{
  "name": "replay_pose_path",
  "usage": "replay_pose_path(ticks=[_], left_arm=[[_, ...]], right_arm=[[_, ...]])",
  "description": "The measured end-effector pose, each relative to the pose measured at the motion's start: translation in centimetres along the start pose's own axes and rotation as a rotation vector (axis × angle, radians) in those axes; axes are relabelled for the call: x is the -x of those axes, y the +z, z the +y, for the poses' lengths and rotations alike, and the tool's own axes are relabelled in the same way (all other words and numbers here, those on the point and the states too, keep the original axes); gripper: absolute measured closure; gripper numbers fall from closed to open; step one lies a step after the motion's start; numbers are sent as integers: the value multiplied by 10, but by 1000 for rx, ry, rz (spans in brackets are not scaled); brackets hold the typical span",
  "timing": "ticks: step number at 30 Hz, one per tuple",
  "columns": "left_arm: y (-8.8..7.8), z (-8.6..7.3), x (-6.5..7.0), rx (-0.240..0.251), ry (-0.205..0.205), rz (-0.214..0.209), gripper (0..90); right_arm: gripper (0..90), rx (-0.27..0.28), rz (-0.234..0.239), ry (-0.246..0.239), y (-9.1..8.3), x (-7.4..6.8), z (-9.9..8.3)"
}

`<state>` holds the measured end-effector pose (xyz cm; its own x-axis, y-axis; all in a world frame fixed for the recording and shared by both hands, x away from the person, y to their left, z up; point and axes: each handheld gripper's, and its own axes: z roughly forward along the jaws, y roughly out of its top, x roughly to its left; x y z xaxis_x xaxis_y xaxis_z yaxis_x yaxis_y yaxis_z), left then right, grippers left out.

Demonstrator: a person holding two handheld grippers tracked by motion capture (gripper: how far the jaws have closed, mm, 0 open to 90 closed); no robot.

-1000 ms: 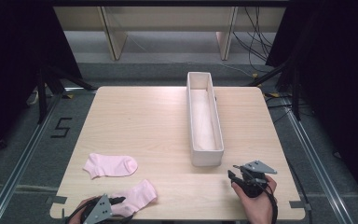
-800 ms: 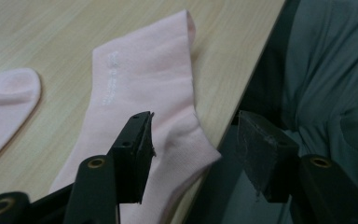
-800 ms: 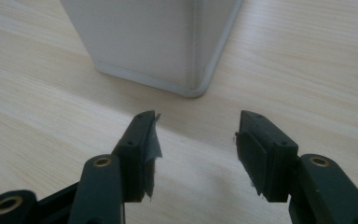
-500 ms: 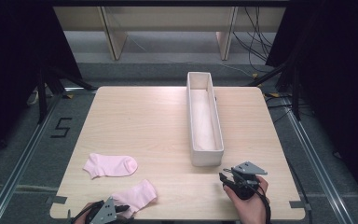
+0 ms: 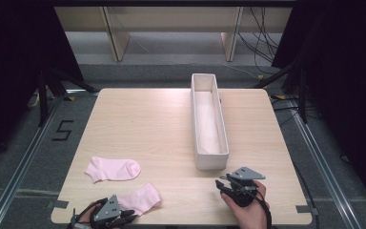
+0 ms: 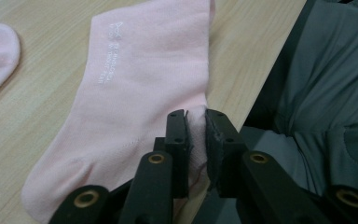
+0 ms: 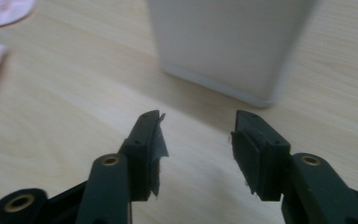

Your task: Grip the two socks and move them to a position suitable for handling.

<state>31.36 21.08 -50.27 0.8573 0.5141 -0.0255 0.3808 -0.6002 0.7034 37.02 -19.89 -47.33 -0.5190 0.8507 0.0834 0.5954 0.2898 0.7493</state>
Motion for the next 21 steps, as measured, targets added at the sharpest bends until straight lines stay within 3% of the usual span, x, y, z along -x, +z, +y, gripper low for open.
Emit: replay_pose_path(ticks=[1, 2, 3, 4, 5, 6, 7, 8, 9, 12, 13, 16, 21], left_arm=[[1, 0, 3, 25, -32, -11, 819], [0, 0, 0, 4, 1, -4, 819], [0, 1, 4, 35, -54, -20, 825], [0, 1, 4, 35, -54, -20, 826], [-5, 5, 2, 49, -39, -18, 827], [-5, 5, 2, 49, -39, -18, 827], [-12, 11, 2, 69, -35, -15, 828], [-15, 14, 2, 93, -43, -27, 828], [-19, 18, 2, 104, -47, -25, 828], [-25, 27, 2, 133, -55, -38, 828], [-31, 37, 2, 160, -57, -46, 828], [-35, 46, 1, 180, -53, -54, 827], [-39, 62, 0, 195, -49, -41, 827]], right_arm=[[562, -19, 44, -25, 2, -9, 3], [562, -19, 44, -25, 2, -9, 3], [582, -29, 106, -33, 6, -19, 5], [582, -29, 106, -33, 6, -19, 5], [599, -43, 164, -51, 10, -32, 8], [599, -43, 164, -51, 10, -32, 8], [605, -54, 214, -77, 14, -41, 11], [606, -46, 234, -115, 17, -45, 13], [606, -54, 287, -109, 20, -52, 15], [601, -67, 313, -130, 21, -64, 18], [580, -61, 356, -161, 25, -73, 20], [547, -69, 372, -170, 28, -81, 21], [482, -91, 456, -162, 33, -96, 16]])
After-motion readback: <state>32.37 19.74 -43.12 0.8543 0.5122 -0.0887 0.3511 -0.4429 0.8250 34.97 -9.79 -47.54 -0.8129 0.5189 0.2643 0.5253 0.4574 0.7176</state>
